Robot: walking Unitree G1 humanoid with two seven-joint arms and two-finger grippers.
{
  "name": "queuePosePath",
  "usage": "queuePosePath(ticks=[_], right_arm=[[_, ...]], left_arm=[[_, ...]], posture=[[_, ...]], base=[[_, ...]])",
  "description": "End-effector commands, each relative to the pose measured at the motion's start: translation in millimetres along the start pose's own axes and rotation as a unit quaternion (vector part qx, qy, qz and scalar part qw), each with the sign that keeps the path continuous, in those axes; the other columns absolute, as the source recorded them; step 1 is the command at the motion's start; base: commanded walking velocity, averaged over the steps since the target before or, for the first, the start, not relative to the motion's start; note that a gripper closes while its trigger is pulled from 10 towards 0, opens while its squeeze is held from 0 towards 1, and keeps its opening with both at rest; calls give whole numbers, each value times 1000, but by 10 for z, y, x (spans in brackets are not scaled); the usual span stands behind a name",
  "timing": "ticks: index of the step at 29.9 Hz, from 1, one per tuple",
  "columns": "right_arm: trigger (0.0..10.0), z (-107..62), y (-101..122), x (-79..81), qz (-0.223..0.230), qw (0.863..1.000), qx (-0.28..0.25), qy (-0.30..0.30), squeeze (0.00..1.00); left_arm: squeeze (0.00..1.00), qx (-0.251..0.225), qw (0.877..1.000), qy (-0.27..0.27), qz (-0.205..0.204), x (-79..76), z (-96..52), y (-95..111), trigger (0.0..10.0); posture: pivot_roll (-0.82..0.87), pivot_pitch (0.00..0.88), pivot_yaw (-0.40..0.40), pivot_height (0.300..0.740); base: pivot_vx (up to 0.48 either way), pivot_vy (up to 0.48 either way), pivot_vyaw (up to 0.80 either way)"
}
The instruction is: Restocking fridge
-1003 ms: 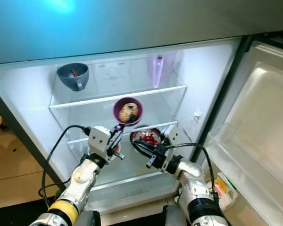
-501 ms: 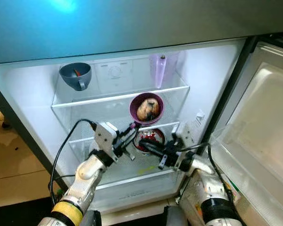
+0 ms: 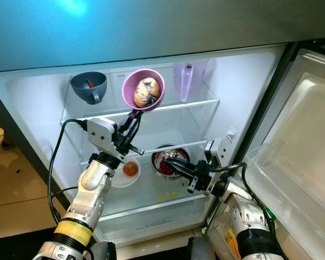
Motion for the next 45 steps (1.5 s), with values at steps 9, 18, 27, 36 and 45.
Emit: queuePosePath(ticks=[9, 18, 27, 36, 45], right_arm=[[10000, 3, -27, -97, -11, 999, 17, -49, 0], [10000, 27, -107, -74, -18, 998, 34, -54, 0], [10000, 53, -60, -59, -16, 999, 12, -50, 0], [10000, 76, -16, -5, -19, 999, 1, -32, 0], [10000, 95, -18, -2, -19, 999, 1, -32, 0]], left_arm=[[0, 9, 999, 30, 9, 122, 58, 38, 10000], [0, 16, 999, 46, 11, 147, 101, 53, 10000], [0, 6, 999, 46, 6, 118, 201, 140, 10000], [0, 5, 997, 78, 5, 230, 346, 276, 10000], [0, 25, 993, 110, -19, 341, 530, 387, 10000]], posture=[[-31, 15, 28, 550], [-32, 17, 36, 510], [-32, 18, 37, 485], [-31, 17, 39, 485], [-30, 19, 40, 485]], base=[[0, 0, 0], [0, 0, 0], [0, 0, 0], [0, 0, 0], [0, 0, 0]])
Point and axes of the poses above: a point about 5 cm out from each wrist's last joint towards the gripper, its own z axis pointing out of the wrist towards the gripper, its own y axis along the axis of the wrist's last joint, x = y × z, the point moved 4 cm from there along z, pointing out of the wrist towards the gripper, and after that the axes turned 4 degrees about z, right-handed, at the moved point
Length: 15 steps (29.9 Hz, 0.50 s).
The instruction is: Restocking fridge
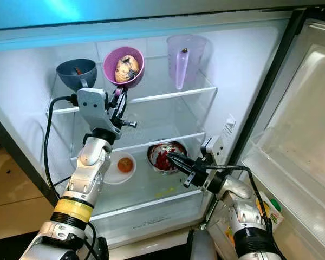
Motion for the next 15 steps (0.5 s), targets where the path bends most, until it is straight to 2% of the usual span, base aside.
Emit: queuePosePath(ticks=[1, 4, 9, 13, 15], right_arm=[[10000, 13, 7, 29, -3, 1000, -5, 4, 0], [10000, 18, 32, 38, -5, 1000, -12, 7, 0], [10000, 28, 123, 87, -10, 999, -37, 21, 0], [10000, 66, 296, 38, -24, 997, -75, -1, 0], [10000, 68, 387, 15, -13, 995, -102, -8, 0]], left_arm=[[0, -16, 1000, 13, -10, 39, 80, 154, 10000], [0, -1, 999, 23, -26, 48, 144, 175, 10000], [0, 11, 999, 35, -28, 82, 182, 176, 10000], [0, 30, 998, 32, -36, 88, 218, 162, 10000], [0, 38, 998, 33, -36, 92, 226, 155, 10000]], posture=[[-30, 19, 40, 485], [-30, 19, 40, 485], [-32, 20, 45, 485], [-32, 20, 45, 485], [-31, 18, 44, 485]], base=[[0, 0, 0], [0, 0, 0], [0, 0, 0], [0, 0, 0], [0, 0, 0]])
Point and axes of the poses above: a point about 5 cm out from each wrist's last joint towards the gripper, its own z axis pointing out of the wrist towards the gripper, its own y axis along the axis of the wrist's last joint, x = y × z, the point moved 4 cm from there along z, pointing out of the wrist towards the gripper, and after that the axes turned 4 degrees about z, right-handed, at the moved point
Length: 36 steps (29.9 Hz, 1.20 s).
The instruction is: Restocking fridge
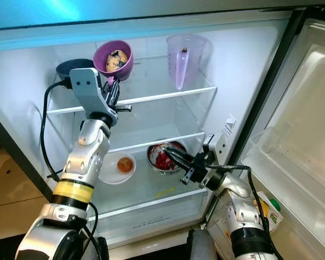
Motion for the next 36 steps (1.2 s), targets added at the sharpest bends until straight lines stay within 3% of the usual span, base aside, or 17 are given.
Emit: queuePosePath(ticks=[1, 6, 21, 22, 31, 32, 33, 34, 36], right_arm=[[10000, 7, 149, -9, 3, 999, -37, -2, 0], [10000, 19, 242, 107, 5, 998, -61, 32, 0], [10000, 32, 288, 94, 9, 997, -74, 26, 0], [10000, 33, 285, 96, 10, 997, -74, 26, 0], [10000, 35, 295, 116, 14, 997, -75, 32, 0], [10000, 34, 295, 124, 15, 997, -75, 33, 0], [10000, 34, 295, 124, 15, 997, -75, 33, 0], [10000, 33, 295, 130, 16, 997, -74, 35, 0], [10000, 32, 293, 133, 16, 997, -73, 35, 0]], left_arm=[[0, -1, 1000, -1, 2, 2, 29, 64, 10000], [0, 14, 1000, -7, 3, -29, 24, 19, 10000], [0, 39, 999, -15, -18, -40, 24, -59, 10000], [1000, 37, 999, -15, -27, -29, 30, -44, 10000], [1000, 8, 999, -29, -40, -55, 65, 102, 10000], [227, -2, 998, -42, -43, -99, 63, 143, 10000], [227, -2, 998, -42, -43, -99, 63, 143, 10000], [0, -7, 998, -54, -44, -143, 53, 166, 10000], [0, -11, 996, -71, -47, -205, 34, 179, 10000]], posture=[[-32, 18, 44, 485], [-32, 17, 45, 485], [-35, 16, 44, 485], [-35, 16, 44, 485], [-35, 13, 43, 485], [-36, 14, 43, 485], [-36, 14, 43, 485], [-36, 14, 43, 485], [-36, 14, 43, 485]], base=[[0, 0, 0], [0, 0, 0], [0, 0, 0], [0, 0, 0], [0, 0, 0], [0, 0, 0], [0, 0, 0], [0, 0, 0], [0, 0, 0]])
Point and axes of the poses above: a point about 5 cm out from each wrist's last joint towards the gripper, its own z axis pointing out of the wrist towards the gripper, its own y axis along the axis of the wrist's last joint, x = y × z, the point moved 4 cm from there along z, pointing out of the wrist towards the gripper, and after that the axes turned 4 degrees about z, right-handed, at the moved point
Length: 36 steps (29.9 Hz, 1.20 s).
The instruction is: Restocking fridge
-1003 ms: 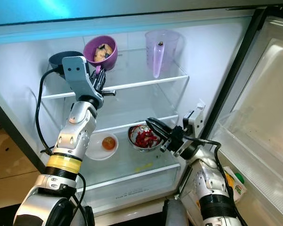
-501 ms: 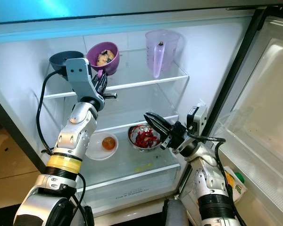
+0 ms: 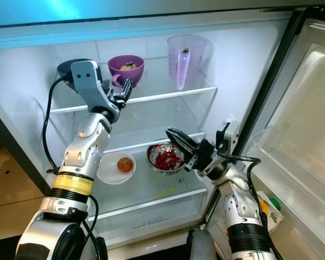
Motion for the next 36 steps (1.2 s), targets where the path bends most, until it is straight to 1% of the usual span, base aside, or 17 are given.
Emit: queuePosePath(ticks=[1, 2, 4, 8, 16, 18, 19, 20, 22, 27, 30, 31, 32, 33, 34, 35, 36], right_arm=[[10000, -29, 13, 7, 1, 1000, 0, 0, 0], [10000, -30, 12, 7, 1, 1000, 0, 0, 0], [10000, -30, 12, 7, 1, 1000, 0, 0, 0], [10000, -32, -4, 34, 4, 1000, 5, 9, 0], [10000, -39, -23, 74, 9, 1000, 11, 21, 0], [10000, -41, -18, 77, 9, 1000, 10, 23, 0], [10000, -41, -18, 77, 9, 1000, 10, 23, 0], [10000, -43, -17, 77, 10, 1000, 10, 23, 0], [10000, -49, -13, 74, 10, 1000, 10, 23, 0], [10000, -57, -14, 70, 10, 1000, 13, 23, 0], [10000, -66, -31, 58, 11, 1000, 17, 20, 0], [10000, -66, -31, 58, 11, 1000, 17, 20, 0], [10000, -69, -35, 52, 12, 1000, 17, 18, 0], [10000, -69, -35, 52, 12, 1000, 17, 18, 0], [10000, -67, -39, 45, 12, 1000, 18, 16, 0], [10000, -67, -39, 45, 12, 1000, 18, 16, 0], [10000, -63, -39, 41, 12, 1000, 18, 15, 0]], left_arm=[[0, -12, 1000, -20, 2, -91, 1, 60, 10000], [0, -13, 999, -32, 0, -144, -10, 59, 10000], [0, -13, 999, -32, 0, -144, -10, 59, 10000], [0, -27, 995, -93, -15, -384, -122, 69, 10000], [0, -35, 990, -136, -17, -474, -255, 47, 10000], [0, -36, 987, -159, -7, -505, -329, 17, 10000], [0, -36, 987, -159, -7, -505, -329, 17, 10000], [0, -29, 985, -171, 17, -510, -371, -34, 10000], [0, -17, 980, -190, 47, -515, -436, -114, 10000], [0, -1, 976, -212, 53, -511, -528, -192, 10000], [0, 43, 970, -221, 89, -414, -622, -416, 10000], [0, 43, 970, -221, 89, -414, -622, -416, 10000], [0, 63, 971, -210, 96, -343, -641, -521, 10000], [0, 63, 971, -210, 96, -343, -641, -521, 10000], [0, 86, 971, -199, 103, -265, -672, -653, 10000], [0, 86, 971, -199, 103, -265, -672, -653, 10000], [0, 111, 970, -186, 108, -180, -708, -805, 10000]], posture=[[-36, 14, 43, 485], [-35, 14, 42, 485], [-35, 14, 42, 485], [-34, 14, 42, 485], [-34, 13, 41, 485], [-31, 15, 39, 485], [-31, 15, 39, 485], [-31, 15, 38, 485], [-29, 17, 36, 485], [-27, 19, 33, 485], [-25, 20, 30, 485], [-25, 20, 30, 485], [-18, 20, 27, 485], [-18, 20, 27, 485], [-18, 20, 27, 485], [-18, 20, 27, 485], [-19, 17, 26, 485]], base=[[0, 0, 0], [0, 0, 0], [0, 0, 0], [0, 0, 0], [0, 0, 0], [0, 0, 0], [0, 0, 0], [0, 0, 0], [0, 0, 0], [0, 0, 0], [0, 0, 0], [0, 0, 0], [0, 0, 0], [0, 0, 0], [0, 0, 0], [0, 0, 0], [0, 0, 0]])
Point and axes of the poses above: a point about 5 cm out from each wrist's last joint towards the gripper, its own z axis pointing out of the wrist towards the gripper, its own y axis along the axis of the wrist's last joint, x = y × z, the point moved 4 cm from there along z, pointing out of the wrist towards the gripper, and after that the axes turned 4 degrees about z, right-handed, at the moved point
